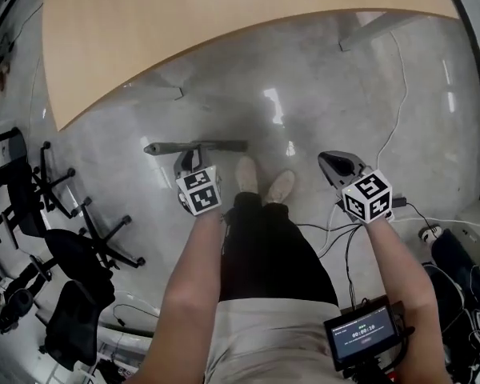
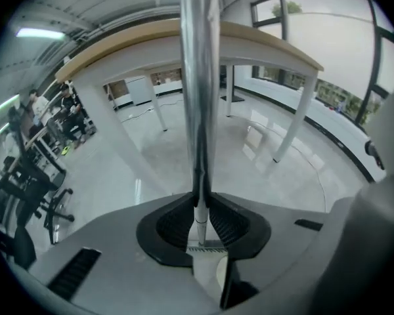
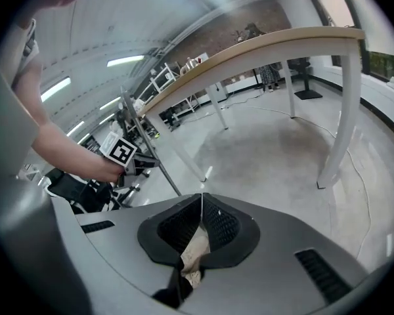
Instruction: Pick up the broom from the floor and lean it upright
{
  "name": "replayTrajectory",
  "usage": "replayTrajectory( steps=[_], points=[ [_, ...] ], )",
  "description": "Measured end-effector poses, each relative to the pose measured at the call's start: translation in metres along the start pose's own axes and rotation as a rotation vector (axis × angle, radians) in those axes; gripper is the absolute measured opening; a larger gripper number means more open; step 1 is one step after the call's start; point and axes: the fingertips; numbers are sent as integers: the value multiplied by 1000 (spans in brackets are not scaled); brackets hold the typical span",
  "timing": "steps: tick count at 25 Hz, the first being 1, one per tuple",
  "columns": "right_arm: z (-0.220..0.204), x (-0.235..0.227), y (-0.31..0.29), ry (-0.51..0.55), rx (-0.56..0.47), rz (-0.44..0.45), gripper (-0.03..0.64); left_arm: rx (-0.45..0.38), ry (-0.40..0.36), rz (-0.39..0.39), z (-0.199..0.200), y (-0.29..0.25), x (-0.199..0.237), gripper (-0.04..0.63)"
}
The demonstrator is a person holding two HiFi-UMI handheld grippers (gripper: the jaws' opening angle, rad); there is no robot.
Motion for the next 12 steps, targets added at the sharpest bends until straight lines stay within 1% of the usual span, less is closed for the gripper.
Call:
replayTrajectory(
  steps=[3,6,8,10,12],
  points=[
    [12,11,-14,36,26,41,18,38,105,58,-13,1,18,75],
    [19,24,-32,56,49,85,18,72,177,99,-22,-6,32,75],
    [23,29,-36,62,62,102,18,98,216,114,-27,-19,36,75],
    [27,29,-36,53,65,100,18,108,248,114,-24,-32,37,75],
    [30,26,-39,37,63,94,18,96,249,108,-11,-44,39,75]
  ],
)
Point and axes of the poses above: the fingertips, and each gripper's own axes: y backward along the fingers, x to its left, z out of its top, and after that the axes turned 5 degrees about z, right-handed
